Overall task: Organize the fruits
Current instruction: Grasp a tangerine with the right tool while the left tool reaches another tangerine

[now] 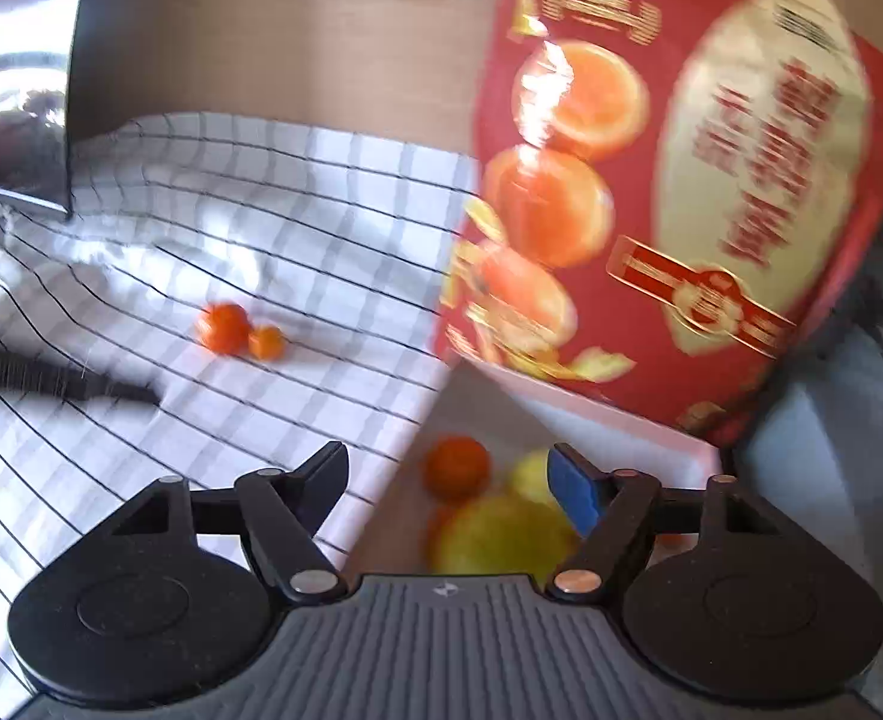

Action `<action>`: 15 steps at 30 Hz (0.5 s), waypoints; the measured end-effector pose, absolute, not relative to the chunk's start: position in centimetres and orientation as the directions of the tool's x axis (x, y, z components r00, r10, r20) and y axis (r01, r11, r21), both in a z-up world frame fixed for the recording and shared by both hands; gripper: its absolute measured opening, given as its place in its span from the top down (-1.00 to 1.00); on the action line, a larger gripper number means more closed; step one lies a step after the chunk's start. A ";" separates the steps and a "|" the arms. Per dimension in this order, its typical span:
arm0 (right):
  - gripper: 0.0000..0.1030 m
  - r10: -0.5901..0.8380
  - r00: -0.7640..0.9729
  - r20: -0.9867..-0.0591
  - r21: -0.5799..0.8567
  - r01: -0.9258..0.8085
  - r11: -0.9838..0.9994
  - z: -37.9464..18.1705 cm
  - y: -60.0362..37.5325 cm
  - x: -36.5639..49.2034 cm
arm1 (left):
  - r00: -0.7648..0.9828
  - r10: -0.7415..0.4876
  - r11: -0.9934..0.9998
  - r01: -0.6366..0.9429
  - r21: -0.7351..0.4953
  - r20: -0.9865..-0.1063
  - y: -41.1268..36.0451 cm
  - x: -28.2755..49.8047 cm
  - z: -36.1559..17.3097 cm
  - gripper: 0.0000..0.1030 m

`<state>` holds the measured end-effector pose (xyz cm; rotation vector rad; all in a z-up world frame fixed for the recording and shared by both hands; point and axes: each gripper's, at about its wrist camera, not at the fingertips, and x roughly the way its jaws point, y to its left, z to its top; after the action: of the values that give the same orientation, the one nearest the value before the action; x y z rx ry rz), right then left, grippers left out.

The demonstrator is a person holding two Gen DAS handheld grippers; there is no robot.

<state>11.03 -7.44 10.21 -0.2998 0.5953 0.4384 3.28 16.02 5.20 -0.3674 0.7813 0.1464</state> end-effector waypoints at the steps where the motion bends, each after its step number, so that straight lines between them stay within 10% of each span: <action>1: -0.45 0.333 0.719 -0.610 -0.117 -0.498 0.859 10.3 -6.3 11.3 | 0.704 0.009 0.921 -0.282 -0.268 -0.711 17.0 2.2 5.0 0.05; 15: -0.14 0.362 0.661 -0.657 -0.071 -0.532 0.843 5.6 9.8 19.2 | 0.702 0.016 0.904 -0.314 -0.289 -0.712 24.5 -7.2 5.2 0.05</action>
<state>19.19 9.84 5.65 -0.2686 0.6797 0.5125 -7.19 24.50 5.19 -0.4113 0.7762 0.1894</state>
